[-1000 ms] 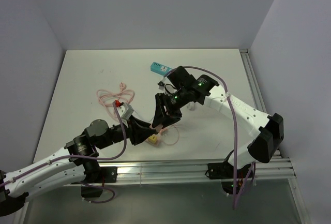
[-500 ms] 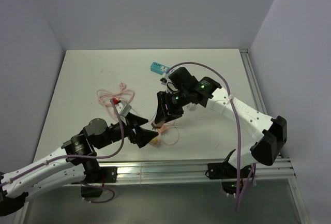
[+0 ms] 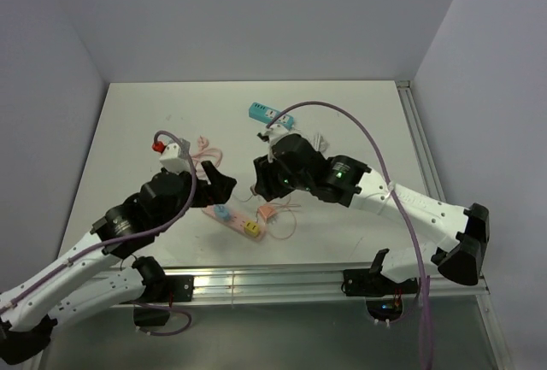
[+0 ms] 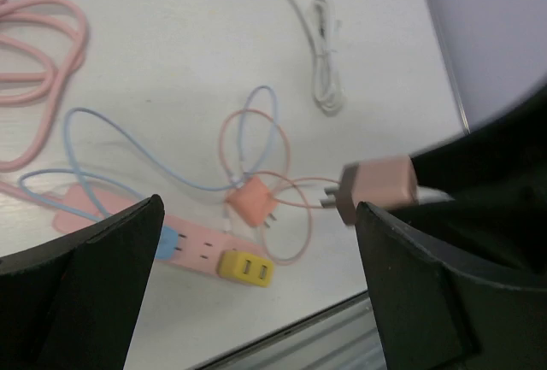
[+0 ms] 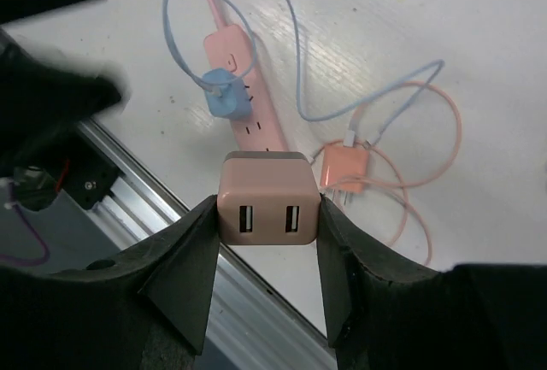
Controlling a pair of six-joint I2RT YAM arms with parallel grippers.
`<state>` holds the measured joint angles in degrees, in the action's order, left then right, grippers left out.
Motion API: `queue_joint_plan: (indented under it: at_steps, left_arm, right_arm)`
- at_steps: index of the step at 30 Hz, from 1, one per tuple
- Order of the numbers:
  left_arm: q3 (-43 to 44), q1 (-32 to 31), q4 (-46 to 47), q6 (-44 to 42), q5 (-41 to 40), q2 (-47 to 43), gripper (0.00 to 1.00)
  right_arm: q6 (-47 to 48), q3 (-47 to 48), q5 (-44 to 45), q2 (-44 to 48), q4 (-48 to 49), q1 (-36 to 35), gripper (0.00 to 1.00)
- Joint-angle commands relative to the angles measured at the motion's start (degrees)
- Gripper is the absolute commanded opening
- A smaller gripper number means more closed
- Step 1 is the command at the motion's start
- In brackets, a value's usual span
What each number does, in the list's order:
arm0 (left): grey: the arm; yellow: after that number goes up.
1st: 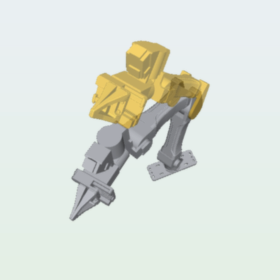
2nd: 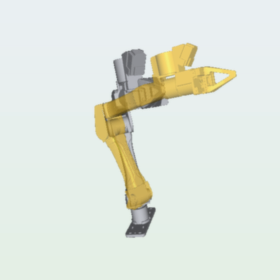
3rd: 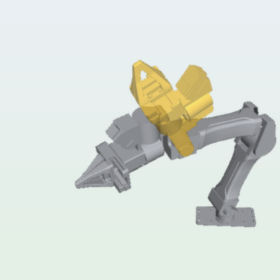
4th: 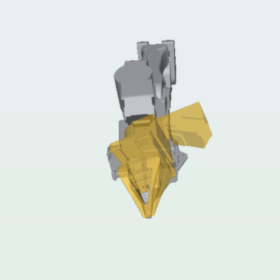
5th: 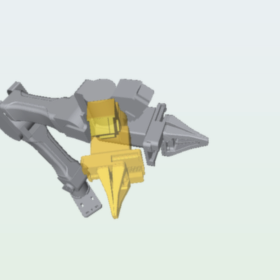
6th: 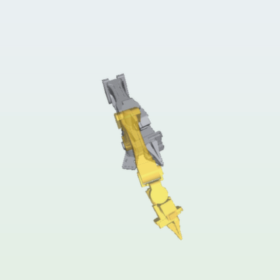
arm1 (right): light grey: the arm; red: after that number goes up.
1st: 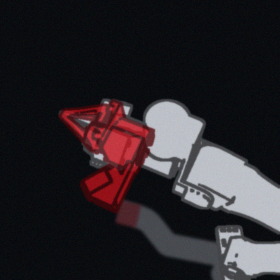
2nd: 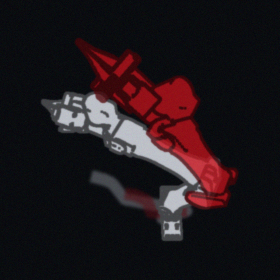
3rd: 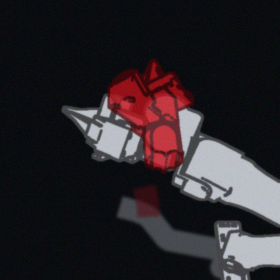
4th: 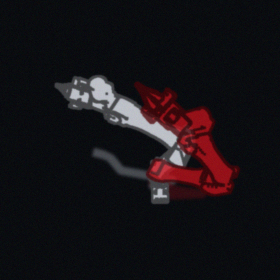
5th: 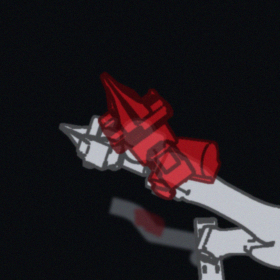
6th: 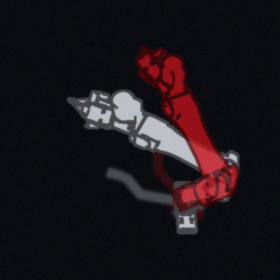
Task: Insert the plug
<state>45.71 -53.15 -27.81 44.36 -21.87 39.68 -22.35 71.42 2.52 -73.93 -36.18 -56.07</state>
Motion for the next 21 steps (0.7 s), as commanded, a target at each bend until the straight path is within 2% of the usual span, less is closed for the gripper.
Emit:
queue_joint_plan:
  at_steps: [1,2,3,4,6,7,10,11,14,21]
  left_arm:
    - [2.4,12.7,-0.5,-4.0,11.4,3.9,1.00]
    - [2.3,16.7,0.5,-4.9,15.2,4.9,1.00]
    - [2.4,24.3,1.0,-5.3,18.4,5.8,1.00]
    - [2.7,27.7,0.7,-4.9,21.3,7.5,1.00]
    - [3.8,34.3,-0.2,-2.4,21.3,8.7,1.00]
    - [4.4,35.7,-1.2,-0.7,17.9,9.6,1.00]
    - [7.5,37.1,-9.3,5.0,10.4,11.6,0.99]
    - [8.0,37.1,-13.0,6.4,5.6,11.9,0.99]
    - [8.5,37.2,-16.7,10.5,0.4,11.5,0.99]
    - [3.7,37.3,-17.6,14.3,0.9,4.3,0.99]
  right_arm:
    - [4.9,0.0,7.8,-2.3,7.4,-4.4,0.00]
    - [5.5,0.2,8.6,-2.8,7.7,-6.1,0.00]
    - [5.6,0.6,9.2,-3.5,7.4,-6.8,0.00]
    - [5.5,2.0,9.7,-5.1,6.8,-7.1,0.00]
    - [6.4,3.2,10.7,-6.7,6.0,-8.3,0.00]
    - [7.0,3.9,10.7,-8.1,5.9,-8.8,0.00]
    - [10.2,6.6,12.0,-11.1,5.4,-11.8,0.00]
    - [11.3,7.8,12.9,-14.0,4.6,-12.6,0.00]
    - [13.5,12.2,15.9,-20.0,1.2,-15.0,0.00]
    - [14.4,14.4,18.1,-26.3,-0.4,-17.1,0.00]
